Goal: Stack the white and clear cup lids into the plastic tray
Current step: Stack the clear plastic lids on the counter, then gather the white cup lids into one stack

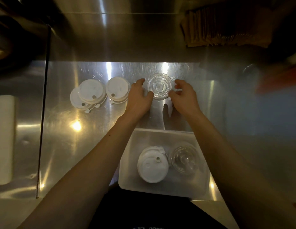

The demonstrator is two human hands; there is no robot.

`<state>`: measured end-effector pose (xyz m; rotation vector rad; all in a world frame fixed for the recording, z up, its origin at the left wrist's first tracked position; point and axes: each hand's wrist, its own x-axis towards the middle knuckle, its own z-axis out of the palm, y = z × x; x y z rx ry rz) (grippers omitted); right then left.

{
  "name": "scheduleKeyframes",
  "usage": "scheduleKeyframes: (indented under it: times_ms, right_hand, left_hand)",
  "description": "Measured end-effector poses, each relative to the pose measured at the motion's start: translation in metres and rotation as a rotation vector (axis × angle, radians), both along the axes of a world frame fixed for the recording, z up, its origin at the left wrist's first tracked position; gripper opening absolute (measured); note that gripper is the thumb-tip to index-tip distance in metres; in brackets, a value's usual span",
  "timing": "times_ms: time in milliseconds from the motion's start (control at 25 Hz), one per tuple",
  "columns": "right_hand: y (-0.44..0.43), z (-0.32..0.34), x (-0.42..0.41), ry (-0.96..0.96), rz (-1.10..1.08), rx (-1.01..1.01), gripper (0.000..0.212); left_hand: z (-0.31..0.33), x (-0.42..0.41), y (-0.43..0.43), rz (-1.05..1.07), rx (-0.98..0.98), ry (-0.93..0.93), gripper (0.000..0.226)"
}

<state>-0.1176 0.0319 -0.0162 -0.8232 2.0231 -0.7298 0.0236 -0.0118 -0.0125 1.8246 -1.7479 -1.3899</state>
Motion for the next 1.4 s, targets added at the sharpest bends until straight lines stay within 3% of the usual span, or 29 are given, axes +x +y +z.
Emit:
scheduleKeyframes:
  times_ms: [640,1400]
  right_hand:
    - [0.012,0.046,0.076,-0.074,0.158,0.0,0.049]
    - [-0.042,0.066,0.21,-0.114,0.246,0.077,0.045]
  left_hand:
    - [0.037,0.096,0.031,0.208,-0.093,0.062,0.043]
    - [0.028,0.207,-0.021,0.284,-0.093,0.035,0.051]
